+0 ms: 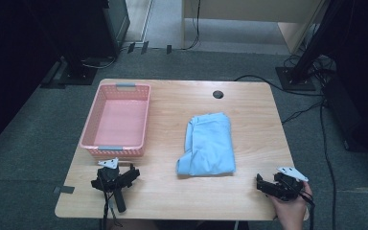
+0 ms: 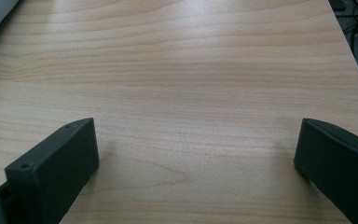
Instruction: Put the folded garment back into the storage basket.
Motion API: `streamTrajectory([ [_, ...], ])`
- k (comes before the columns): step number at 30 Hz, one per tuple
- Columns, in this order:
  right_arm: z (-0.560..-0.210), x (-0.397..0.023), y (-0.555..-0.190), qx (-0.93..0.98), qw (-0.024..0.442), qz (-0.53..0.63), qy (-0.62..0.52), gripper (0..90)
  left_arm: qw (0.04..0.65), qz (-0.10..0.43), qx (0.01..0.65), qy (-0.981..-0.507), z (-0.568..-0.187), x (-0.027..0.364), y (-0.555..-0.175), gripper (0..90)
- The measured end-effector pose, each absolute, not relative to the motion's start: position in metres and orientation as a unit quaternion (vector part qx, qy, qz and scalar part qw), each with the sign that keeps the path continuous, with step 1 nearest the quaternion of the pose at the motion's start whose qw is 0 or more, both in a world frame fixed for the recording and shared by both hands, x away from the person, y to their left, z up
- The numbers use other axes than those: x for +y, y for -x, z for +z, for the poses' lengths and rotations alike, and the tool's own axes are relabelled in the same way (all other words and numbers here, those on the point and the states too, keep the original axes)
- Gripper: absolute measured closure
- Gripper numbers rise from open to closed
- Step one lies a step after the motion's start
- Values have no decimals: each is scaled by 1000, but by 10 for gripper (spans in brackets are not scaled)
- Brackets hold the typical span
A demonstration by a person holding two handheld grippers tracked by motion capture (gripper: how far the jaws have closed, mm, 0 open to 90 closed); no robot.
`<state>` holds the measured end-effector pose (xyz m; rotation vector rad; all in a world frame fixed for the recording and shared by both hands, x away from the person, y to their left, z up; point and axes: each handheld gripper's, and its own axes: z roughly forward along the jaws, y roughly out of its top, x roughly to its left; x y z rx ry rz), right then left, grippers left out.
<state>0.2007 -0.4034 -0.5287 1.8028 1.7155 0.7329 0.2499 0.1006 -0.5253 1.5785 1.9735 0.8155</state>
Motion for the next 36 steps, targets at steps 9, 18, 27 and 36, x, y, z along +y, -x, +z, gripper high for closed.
streamTrajectory([
  [9, -527, -405, -201, 635, 261, 279, -672, 0, 241, 298, 721, -577, -525, 101, -250, 0],
  [18, -513, -411, -201, 606, 265, 314, -682, 4, 241, 298, 721, -577, -525, 101, -250, 0],
  [27, -490, -402, -202, 608, 268, 339, -666, 3, 241, 298, 721, -577, -525, 101, -250, 0],
  [36, -479, -389, -210, 617, 266, 350, -653, 6, 241, 298, 721, -577, -525, 101, -250, 0],
])
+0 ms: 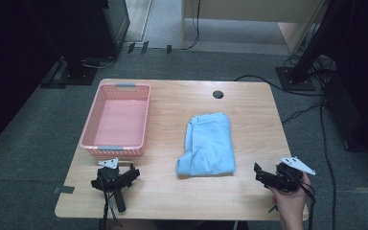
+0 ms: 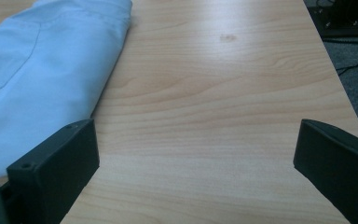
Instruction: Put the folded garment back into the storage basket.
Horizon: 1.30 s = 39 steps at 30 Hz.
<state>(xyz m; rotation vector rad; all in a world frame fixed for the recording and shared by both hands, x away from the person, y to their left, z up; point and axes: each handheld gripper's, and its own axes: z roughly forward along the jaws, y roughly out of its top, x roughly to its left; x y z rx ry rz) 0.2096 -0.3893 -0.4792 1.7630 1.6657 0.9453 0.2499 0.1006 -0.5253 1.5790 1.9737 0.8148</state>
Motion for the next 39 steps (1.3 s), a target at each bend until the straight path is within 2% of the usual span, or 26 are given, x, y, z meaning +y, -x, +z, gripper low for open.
streamTrajectory([
  [10, -474, -374, -220, 623, 273, 354, -642, 15, 241, 298, 721, -577, -525, 101, -250, 0],
  [39, -448, -327, -262, 668, 242, 335, -619, 17, 241, 298, 721, -577, -525, 101, -250, 0],
])
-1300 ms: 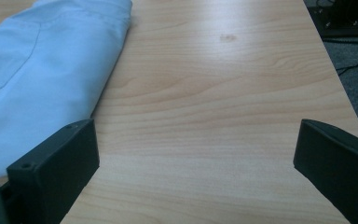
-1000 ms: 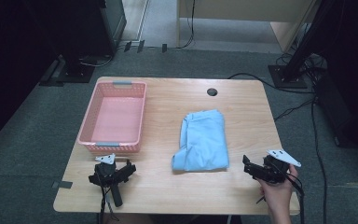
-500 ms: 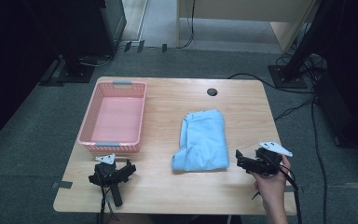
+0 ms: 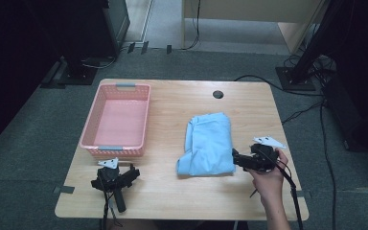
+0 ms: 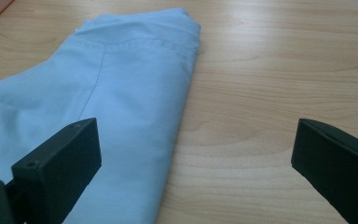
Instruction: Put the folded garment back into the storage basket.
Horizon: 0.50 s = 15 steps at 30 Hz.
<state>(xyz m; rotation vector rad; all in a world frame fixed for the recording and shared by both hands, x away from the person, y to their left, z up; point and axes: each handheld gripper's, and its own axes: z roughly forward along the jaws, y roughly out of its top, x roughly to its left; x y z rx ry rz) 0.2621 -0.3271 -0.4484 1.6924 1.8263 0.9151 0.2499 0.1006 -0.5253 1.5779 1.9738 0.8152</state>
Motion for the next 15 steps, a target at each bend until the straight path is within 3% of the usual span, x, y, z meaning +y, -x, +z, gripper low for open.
streamTrajectory([
  [15, -447, -307, -286, 681, 228, 326, -615, 17, 241, 298, 722, -577, -525, 101, -250, 0],
])
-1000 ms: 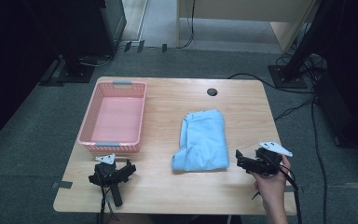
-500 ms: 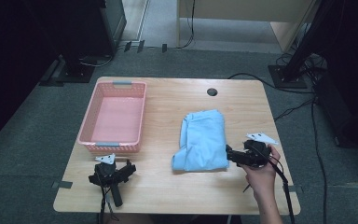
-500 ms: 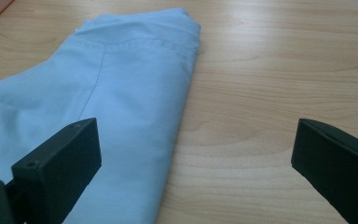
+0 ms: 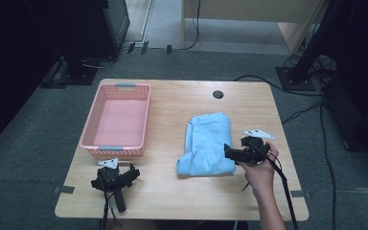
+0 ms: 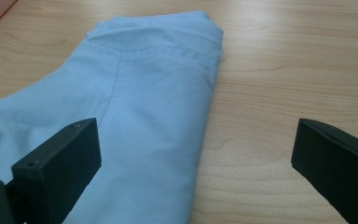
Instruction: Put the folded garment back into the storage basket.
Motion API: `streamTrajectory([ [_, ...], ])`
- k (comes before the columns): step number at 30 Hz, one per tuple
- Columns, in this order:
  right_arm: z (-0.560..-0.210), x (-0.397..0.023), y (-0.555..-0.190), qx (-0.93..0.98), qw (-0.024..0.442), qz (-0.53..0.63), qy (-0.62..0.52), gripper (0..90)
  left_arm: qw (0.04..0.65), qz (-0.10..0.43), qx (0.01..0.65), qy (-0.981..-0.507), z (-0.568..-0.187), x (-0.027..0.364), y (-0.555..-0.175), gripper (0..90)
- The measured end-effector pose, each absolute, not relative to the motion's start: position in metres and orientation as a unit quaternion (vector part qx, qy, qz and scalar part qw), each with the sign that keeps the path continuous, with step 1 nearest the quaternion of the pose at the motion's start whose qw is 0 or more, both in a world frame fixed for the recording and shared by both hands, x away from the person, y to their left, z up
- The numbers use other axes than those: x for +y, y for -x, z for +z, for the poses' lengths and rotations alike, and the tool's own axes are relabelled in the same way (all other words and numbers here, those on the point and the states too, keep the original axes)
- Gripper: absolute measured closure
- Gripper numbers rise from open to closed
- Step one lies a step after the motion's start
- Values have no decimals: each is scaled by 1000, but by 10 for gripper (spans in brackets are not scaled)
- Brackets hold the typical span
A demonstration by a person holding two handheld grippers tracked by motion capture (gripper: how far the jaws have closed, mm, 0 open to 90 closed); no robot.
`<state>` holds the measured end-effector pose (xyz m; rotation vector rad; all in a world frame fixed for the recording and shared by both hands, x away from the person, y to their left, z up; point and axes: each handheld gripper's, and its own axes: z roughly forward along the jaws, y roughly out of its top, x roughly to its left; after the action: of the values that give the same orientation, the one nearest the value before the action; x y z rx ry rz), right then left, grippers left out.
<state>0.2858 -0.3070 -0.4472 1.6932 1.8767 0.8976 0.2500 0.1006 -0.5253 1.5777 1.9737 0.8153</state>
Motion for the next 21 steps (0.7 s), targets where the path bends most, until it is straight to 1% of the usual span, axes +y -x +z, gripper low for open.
streamTrajectory([
  [21, -457, -292, -314, 694, 215, 302, -617, 17, 241, 298, 721, -577, -525, 101, -250, 0],
])
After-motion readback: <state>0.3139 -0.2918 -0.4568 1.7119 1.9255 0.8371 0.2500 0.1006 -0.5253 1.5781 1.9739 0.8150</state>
